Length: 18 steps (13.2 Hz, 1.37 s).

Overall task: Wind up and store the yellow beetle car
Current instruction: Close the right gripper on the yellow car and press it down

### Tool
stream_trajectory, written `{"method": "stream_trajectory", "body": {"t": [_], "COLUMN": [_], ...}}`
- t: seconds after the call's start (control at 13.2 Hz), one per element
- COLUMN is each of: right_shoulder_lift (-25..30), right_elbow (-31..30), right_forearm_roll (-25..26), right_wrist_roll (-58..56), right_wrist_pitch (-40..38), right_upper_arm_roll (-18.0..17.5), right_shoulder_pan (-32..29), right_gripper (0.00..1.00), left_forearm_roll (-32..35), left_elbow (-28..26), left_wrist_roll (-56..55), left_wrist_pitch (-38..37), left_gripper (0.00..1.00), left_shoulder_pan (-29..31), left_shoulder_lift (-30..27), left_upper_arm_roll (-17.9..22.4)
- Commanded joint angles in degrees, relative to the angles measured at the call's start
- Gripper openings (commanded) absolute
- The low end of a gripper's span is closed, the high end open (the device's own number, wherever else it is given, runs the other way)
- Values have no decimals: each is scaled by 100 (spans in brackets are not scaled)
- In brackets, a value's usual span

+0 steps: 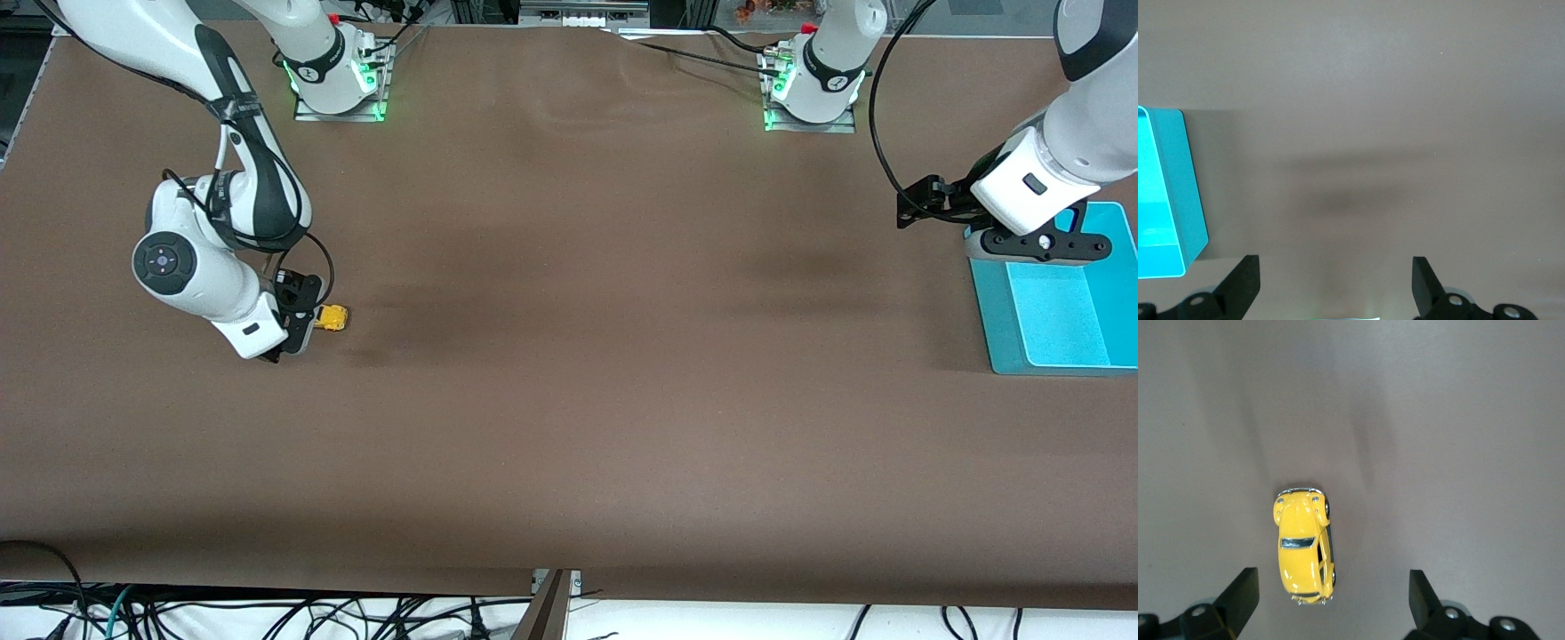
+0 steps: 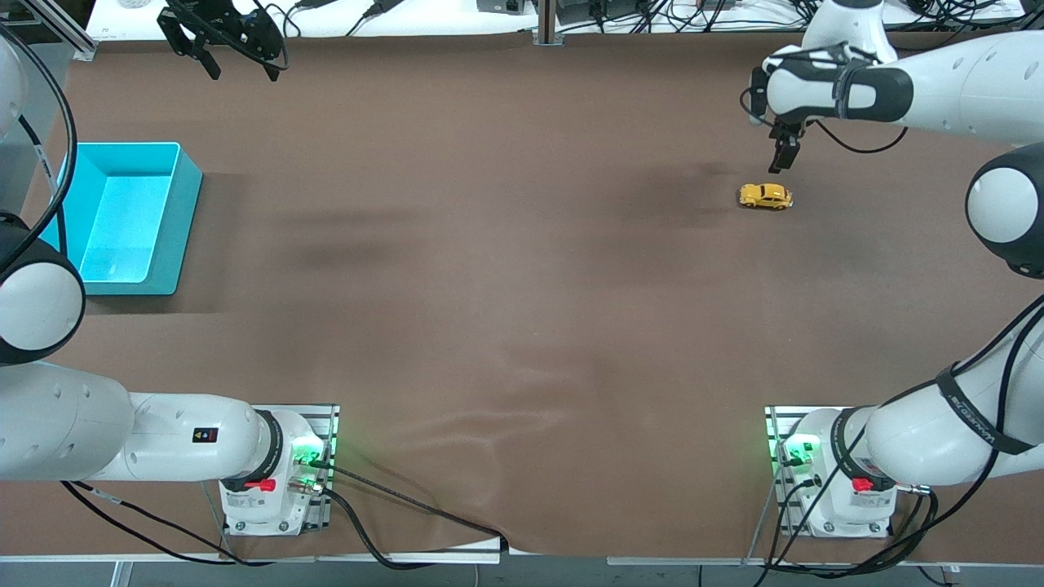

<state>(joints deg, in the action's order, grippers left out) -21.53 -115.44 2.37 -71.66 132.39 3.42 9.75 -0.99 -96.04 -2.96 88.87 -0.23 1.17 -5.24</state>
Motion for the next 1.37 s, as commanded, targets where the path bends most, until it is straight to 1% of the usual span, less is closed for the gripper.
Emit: {"method": "stream_trajectory", "body": {"t": [0.0,0.23,0.46,0.61,1.06,1.14,1.21,1.29], "right_shoulder_lift": [175,175,175,175,202,202,202,219], "right_elbow": [-531,-918,-1200,-1270,-1393,-1428,-1472,-1508], "right_forearm_roll": [-17,-17,-17,-17,-26,-35,-52,-52], "right_wrist_roll": [-461,-778,-901,-1024,-1359,-1359,-1359,-1359], "right_wrist_pitch": [619,1226,1675,1782,1834,1878,1940,1975], "right_upper_arm_roll": [-17,-17,-17,-17,-17,-17,-17,-17], "right_shoulder_pan": [-17,-25,-25,-25,-280,-306,-307,-307], "right_gripper": [99,99,99,99,99,97,90,80], "left_forearm_roll": [-86,-86,-86,-86,-120,-138,-156,-156], "left_elbow": [156,156,156,156,147,155,156,156], "left_wrist_roll": [6,6,15,15,15,15,15,24], "left_wrist_pitch": [-134,-142,-169,-169,-186,-204,-204,-204], "left_gripper": [100,100,100,100,100,100,100,100], "left_shoulder_pan": [6,6,6,6,14,32,49,58], "left_shoulder_lift": [58,58,58,58,58,58,58,58], "left_upper_arm_roll": [6,6,6,14,14,14,14,14]}}
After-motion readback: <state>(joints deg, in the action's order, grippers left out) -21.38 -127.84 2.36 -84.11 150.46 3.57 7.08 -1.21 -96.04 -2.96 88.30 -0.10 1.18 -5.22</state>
